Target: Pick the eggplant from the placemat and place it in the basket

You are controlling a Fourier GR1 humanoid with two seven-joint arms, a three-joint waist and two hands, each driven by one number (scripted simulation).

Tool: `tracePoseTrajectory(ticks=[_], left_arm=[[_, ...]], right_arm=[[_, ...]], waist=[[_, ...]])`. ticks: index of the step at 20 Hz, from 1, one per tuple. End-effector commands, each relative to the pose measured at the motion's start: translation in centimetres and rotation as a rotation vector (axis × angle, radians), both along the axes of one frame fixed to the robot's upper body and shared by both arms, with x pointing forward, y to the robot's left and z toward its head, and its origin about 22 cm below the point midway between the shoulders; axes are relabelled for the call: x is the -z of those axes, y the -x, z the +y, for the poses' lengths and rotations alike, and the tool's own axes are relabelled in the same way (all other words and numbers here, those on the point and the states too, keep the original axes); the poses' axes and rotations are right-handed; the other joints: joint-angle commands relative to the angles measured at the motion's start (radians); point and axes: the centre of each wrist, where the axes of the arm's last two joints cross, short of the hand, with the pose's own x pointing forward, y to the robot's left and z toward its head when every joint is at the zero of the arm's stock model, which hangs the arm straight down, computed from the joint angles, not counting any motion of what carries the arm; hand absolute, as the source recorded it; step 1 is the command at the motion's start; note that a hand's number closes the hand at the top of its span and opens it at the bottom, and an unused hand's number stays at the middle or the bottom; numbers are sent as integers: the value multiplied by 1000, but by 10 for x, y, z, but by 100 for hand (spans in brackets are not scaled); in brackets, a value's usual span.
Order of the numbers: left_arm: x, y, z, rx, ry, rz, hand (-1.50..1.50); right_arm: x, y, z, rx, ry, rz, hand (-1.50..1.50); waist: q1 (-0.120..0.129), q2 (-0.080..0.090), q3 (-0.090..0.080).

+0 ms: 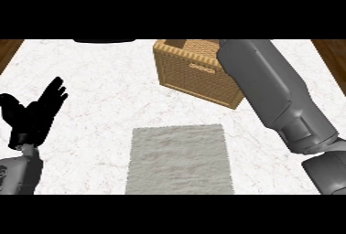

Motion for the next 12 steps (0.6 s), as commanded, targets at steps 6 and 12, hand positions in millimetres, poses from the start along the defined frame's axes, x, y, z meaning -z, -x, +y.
tracePoseTrajectory(ticks=[6,12], left_arm=[[7,13,20,-69,3,22,0],[10,22,14,-57,25,26,0]], right_arm=[[23,44,-79,-60,-120,26,-150],[19,100,-131,-167,-103,83,-150]], waist=[[-68,-20,0],[-58,-15,0]])
